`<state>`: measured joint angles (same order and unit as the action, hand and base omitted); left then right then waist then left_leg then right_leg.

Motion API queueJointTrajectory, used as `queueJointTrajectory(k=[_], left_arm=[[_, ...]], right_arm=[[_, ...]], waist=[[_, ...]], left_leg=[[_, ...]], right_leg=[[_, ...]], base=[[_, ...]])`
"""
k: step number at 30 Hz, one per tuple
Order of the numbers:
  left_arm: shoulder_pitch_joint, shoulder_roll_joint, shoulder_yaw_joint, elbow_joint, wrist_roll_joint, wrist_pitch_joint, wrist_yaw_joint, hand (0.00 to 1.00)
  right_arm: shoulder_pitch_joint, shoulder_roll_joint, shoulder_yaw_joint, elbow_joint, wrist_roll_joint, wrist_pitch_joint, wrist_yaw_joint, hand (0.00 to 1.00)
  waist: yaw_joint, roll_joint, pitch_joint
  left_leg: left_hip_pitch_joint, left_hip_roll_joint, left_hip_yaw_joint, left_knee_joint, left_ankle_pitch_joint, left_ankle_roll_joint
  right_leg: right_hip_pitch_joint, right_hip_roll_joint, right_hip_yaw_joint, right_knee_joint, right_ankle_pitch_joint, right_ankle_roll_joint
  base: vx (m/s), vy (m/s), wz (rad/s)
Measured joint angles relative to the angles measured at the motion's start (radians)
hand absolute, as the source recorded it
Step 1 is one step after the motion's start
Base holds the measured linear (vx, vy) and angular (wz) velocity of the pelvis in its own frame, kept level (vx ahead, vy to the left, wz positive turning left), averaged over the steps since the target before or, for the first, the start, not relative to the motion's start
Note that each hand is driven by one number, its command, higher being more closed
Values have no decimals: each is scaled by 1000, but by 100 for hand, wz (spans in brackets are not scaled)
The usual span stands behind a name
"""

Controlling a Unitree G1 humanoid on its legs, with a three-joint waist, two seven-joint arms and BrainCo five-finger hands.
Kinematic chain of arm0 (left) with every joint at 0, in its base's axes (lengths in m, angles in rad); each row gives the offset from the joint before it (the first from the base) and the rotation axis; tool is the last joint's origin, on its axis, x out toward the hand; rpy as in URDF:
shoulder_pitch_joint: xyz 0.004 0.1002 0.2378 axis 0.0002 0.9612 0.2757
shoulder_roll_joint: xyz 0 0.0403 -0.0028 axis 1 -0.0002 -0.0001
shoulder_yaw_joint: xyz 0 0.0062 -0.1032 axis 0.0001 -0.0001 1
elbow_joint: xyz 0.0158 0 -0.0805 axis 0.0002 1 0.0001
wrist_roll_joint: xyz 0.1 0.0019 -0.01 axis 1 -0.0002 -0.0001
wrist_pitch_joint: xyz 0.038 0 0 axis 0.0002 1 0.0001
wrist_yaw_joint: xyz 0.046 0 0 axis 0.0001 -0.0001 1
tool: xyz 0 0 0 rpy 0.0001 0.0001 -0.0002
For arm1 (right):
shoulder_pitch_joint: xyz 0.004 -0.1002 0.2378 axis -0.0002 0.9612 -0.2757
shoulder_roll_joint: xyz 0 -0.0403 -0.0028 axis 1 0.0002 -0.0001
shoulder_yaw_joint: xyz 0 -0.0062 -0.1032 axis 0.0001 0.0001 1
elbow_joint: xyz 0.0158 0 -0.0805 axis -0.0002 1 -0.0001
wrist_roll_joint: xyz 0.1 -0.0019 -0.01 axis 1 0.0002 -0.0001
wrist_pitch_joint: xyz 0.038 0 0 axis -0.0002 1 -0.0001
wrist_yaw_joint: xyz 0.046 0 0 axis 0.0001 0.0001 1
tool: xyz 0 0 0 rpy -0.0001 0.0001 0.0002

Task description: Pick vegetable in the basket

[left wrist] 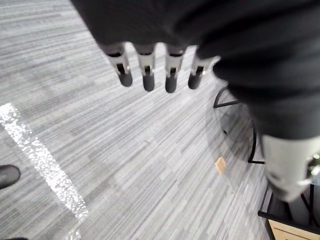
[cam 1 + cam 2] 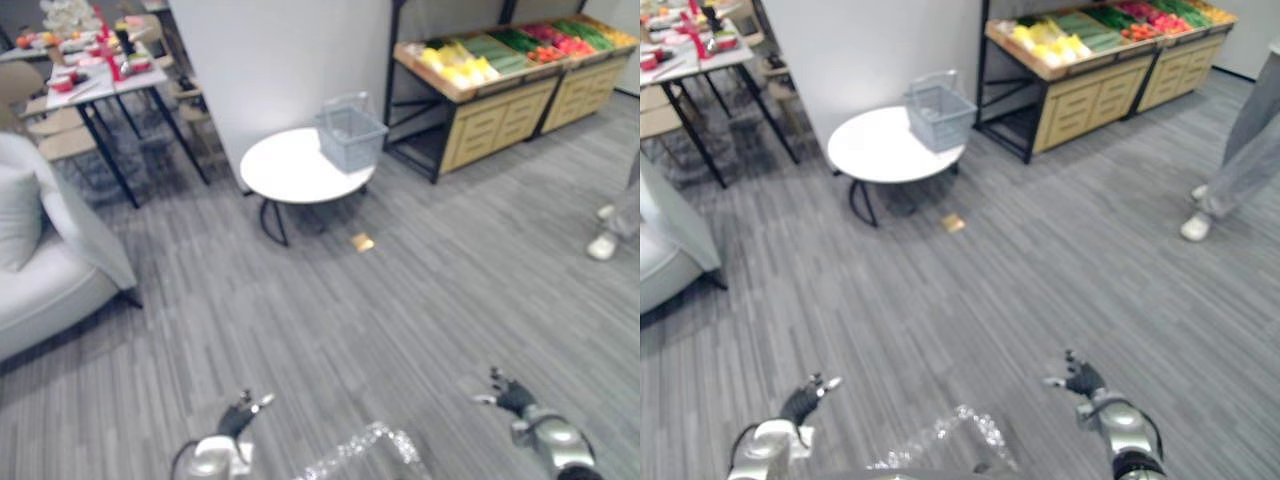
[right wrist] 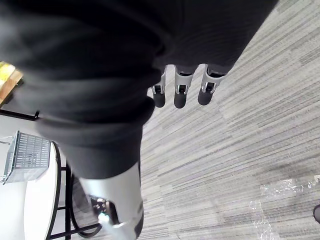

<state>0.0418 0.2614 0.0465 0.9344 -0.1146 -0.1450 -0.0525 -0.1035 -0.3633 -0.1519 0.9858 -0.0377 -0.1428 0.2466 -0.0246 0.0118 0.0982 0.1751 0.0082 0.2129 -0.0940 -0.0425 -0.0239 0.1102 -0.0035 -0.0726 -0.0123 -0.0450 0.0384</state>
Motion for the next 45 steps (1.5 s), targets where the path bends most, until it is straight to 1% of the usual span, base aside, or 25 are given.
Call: queueJointTrajectory(k=[7, 11, 20, 25, 29, 31, 35, 37, 38, 39, 40, 41, 42, 43, 44, 45], left_arm=[[4, 0, 0, 0, -2, -6, -41, 0], [4, 0, -1, 0, -39, -8, -42, 0], [4, -1, -1, 0, -39, -9, -39, 0], [4, -4, -2, 0, -38, -9, -31, 0], [7, -5, -2, -7, -36, -9, -22, 0], [22, -5, -2, -22, -35, -9, -6, 0], [46, -8, -3, -22, -28, -8, 13, 0], [52, -17, 0, -22, -24, -9, 24, 0], [53, -24, 0, -22, -21, -10, 31, 0], [54, -30, 0, -22, -22, -12, 34, 0], [56, -33, 0, -20, -22, -20, 37, 0], [64, -36, 1, -20, -24, -35, 41, 0], [62, -37, 5, -20, -24, -47, 44, 0], [61, -40, 8, -25, -24, -49, 45, 0], [65, -51, 19, -28, -24, -48, 45, 0], [74, -65, 36, -28, -24, -47, 44, 0]], right_arm=[[-4, -9, 0, -10, 1, 0, 2, 0], [-1, -9, -1, -10, 7, 0, 3, 0], [0, -9, -9, -10, 7, 1, 3, 0], [1, -6, -9, -10, 7, 4, 2, 0], [15, 15, -13, -11, 7, 5, 2, 0], [37, 32, -13, -31, 8, 8, 2, 0], [64, 37, -13, -33, 18, 8, -3, 0], [71, 37, -13, -34, 19, 8, -5, 0], [72, 39, -12, -39, 19, 8, -6, 0], [75, 38, -7, -53, 19, 8, -7, 0], [80, 37, -3, -66, 19, 8, -8, 0], [86, 34, 14, -77, 20, 6, -13, 0], [91, 33, 37, -70, 21, 8, -20, 0], [95, 31, 45, -70, 21, 8, -21, 0], [98, 30, 46, -68, 21, 7, -23, 0], [97, 31, 45, -67, 20, 7, -28, 0]], waist=[[-1, 2, -3], [-1, -1, -6], [-3, -3, -9], [-4, -4, -9], [-4, -7, -11], [-4, -8, -12], [-4, -10, -12], [-3, -9, -12], [-4, -12, -10], [-3, -8, -6], [-2, -2, -1], [-1, 14, 8], [-2, 23, 23], [0, 24, 31], [8, 28, 49], [12, 11, 79]], left_leg=[[1, 1, 2, -5, 0, 0], [1, 1, 4, -6, 1, 2], [0, 1, 1, -3, 1, 1], [1, 1, 0, -1, 2, 1], [1, 1, -2, 0, 2, 1], [0, 1, -2, -1, 2, 1], [-11, 0, -2, -1, 2, 1], [-28, 2, 3, 4, -12, -8], [-65, 11, 18, 65, -47, -13], [-128, 37, 41, 187, -116, -28], [-160, 57, 54, 267, -157, -39], [-212, 106, 67, 435, -206, -54], [-312, 172, 87, 685, -196, -47], [-361, 200, 78, 800, -161, -44], [-427, 234, 53, 967, -60, -21], [-471, 231, 43, 1068, -15, -27]], right_leg=[[0, 1, 0, 11, 0, -1], [-2, 0, -1, 12, 0, -1], [0, 1, -4, -3, 0, -1], [2, 1, -5, -5, 0, -1], [2, 1, -6, -3, 0, -1], [-1, 1, -6, 1, 0, -1], [-7, 0, -7, 3, 0, -1], [-34, 1, -5, 25, -14, -7], [-67, 0, -3, 67, -45, -15], [-102, 2, -2, 133, -80, -25], [-114, 10, -1, 165, -94, -33], [-123, 23, 10, 207, -127, -46], [-123, 41, 11, 237, -152, -56], [-123, 46, 13, 256, -162, -60], [-104, 55, 33, 286, -184, -70], [-68, 50, 64, 299, -203, -78]], base=[[-52, -25, 0], [-32, -15, 0], [0, 0, 0], [0, 0, 0], [0, 0, 0], [0, 0, 0], [0, 0, 0], [-1, -10, -2], [-1, -47, -8], [-18, -67, -11], [-4, -102, -19], [1, -95, -12], [13, -97, -16], [68, -74, -28], [138, -61, -48], [179, -41, -49]])
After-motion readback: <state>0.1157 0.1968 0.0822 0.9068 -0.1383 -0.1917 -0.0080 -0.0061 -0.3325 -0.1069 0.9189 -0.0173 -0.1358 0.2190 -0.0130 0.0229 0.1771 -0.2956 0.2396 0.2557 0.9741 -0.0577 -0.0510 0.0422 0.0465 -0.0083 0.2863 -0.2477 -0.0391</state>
